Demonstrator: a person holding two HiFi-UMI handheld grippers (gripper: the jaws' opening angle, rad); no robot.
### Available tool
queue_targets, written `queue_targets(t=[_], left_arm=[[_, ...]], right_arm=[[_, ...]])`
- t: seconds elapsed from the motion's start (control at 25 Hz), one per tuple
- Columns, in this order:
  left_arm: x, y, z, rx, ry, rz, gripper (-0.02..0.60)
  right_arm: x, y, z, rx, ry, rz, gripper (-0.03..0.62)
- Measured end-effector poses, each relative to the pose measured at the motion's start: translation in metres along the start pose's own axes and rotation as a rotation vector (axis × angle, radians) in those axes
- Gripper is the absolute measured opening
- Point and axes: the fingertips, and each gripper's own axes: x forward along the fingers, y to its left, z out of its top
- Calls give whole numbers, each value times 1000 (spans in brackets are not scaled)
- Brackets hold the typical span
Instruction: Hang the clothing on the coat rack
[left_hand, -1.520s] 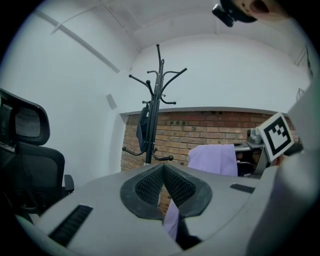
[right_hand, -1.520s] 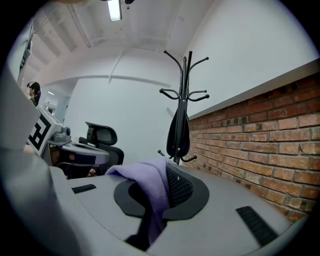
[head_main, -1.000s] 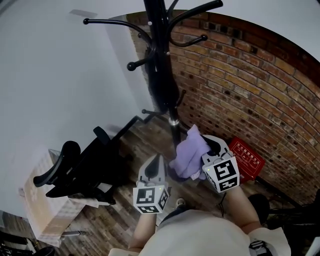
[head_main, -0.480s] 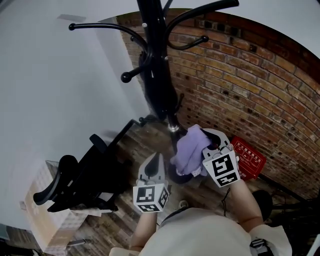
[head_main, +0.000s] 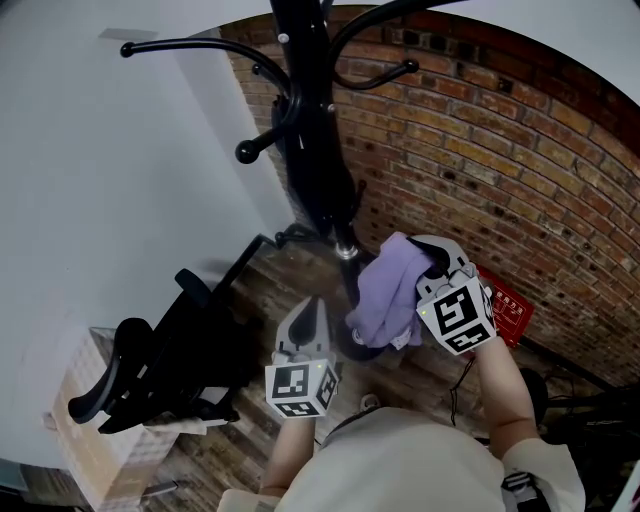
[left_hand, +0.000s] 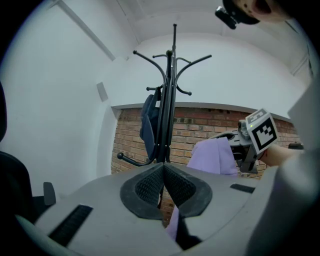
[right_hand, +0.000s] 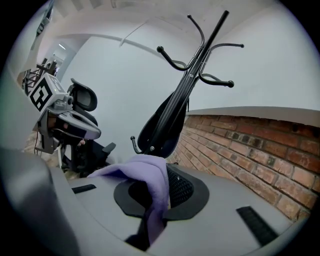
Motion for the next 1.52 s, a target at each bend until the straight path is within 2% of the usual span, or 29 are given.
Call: queue_targets(t=[0.4,0.64,0.92,1.08,1.52], left_arm=[[9,4,1,-2,0,-2,3],[17,0,0,-16,1,-8,3],[18,2,2,-32,-6,-2,3],[15,9,4,-38,-18,15,3],[12,14,1,-54,-16,25,3]], right_arm=[[11,-29,26,-150,-17,23,18],[14,-45,54,-107,-81,28,18],[19,-16,73,-127,-116,97,18],[22,-9,85,-152,-137,107,18],[49,8,102,-73,-164,171,18]])
